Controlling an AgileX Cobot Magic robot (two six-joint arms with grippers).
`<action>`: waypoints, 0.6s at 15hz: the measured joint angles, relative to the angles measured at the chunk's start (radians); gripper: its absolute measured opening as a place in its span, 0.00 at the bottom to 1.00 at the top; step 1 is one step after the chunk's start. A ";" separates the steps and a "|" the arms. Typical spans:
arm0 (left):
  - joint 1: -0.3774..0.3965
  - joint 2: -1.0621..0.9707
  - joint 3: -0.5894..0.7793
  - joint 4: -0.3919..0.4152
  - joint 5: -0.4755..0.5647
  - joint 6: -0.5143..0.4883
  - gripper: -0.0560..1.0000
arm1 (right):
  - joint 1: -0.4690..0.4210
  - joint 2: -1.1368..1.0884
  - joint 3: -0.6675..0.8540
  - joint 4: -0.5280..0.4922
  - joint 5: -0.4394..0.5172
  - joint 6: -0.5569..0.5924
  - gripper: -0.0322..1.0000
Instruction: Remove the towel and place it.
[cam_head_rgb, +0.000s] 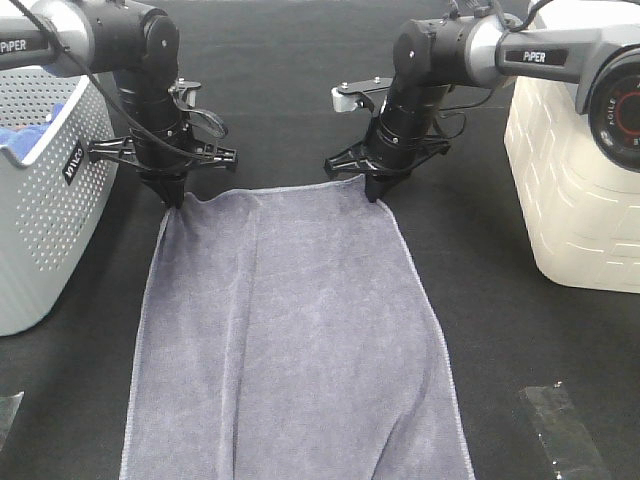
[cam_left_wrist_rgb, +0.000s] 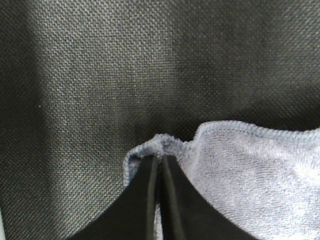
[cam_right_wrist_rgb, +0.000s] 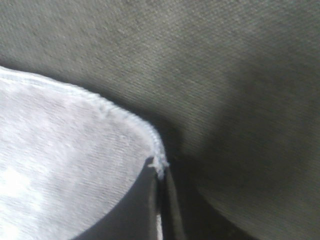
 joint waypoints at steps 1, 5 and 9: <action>0.000 0.000 0.000 0.000 0.000 0.012 0.06 | 0.000 -0.010 0.000 -0.023 0.006 0.015 0.03; 0.000 -0.004 0.000 -0.009 -0.022 0.027 0.06 | -0.027 -0.092 0.000 -0.127 0.035 0.106 0.03; -0.002 -0.027 -0.016 -0.019 -0.196 0.027 0.06 | -0.060 -0.147 0.000 -0.192 0.029 0.134 0.03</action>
